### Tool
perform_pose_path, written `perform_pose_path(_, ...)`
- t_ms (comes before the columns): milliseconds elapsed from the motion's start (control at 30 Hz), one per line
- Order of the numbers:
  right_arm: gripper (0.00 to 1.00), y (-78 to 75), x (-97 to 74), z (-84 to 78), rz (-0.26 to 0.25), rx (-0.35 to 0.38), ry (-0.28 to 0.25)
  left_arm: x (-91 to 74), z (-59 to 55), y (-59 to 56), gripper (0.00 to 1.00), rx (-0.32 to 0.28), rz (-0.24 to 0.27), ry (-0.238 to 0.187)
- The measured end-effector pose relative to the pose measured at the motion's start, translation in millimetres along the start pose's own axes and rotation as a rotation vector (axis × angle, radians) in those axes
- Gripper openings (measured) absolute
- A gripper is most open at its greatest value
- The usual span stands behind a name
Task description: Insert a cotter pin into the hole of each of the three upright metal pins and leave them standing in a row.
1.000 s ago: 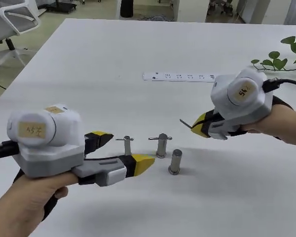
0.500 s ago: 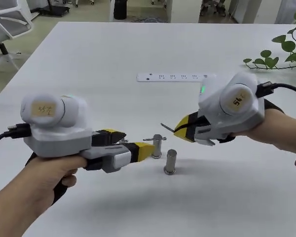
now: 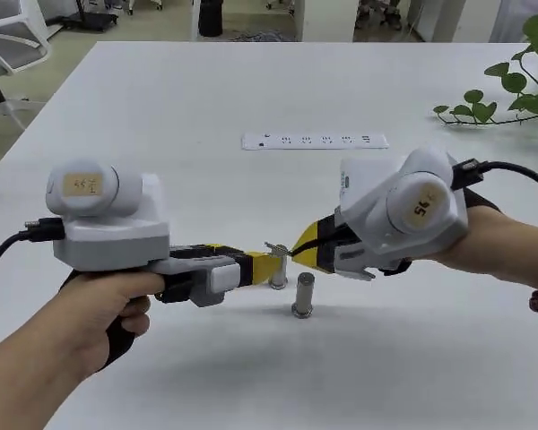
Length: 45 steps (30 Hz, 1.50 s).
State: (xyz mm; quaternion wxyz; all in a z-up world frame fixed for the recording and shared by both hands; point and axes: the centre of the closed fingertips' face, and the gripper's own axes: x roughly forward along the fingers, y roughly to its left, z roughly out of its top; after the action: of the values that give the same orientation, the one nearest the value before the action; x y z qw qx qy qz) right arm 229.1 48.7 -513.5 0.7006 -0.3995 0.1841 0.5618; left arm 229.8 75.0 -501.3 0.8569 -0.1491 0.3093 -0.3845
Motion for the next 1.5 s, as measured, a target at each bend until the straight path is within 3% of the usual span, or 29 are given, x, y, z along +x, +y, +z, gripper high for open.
perform_pose_path(300,0.00,5.8,1.1,5.9,0.014,-0.047,-0.007,3.0,2.9,-9.1,0.14,-0.054,-0.048,-0.007)
perform_pose_path(633,0.00,7.6,1.0,7.9,0.015,-0.056,-0.011,7.2,-3.8,-9.2,0.02,-0.062,-0.043,0.022)
perform_pose_path(1500,0.00,7.8,2.0,8.8,0.015,-0.071,-0.009,11.0,-5.4,-8.6,0.02,-0.085,-0.046,0.023)
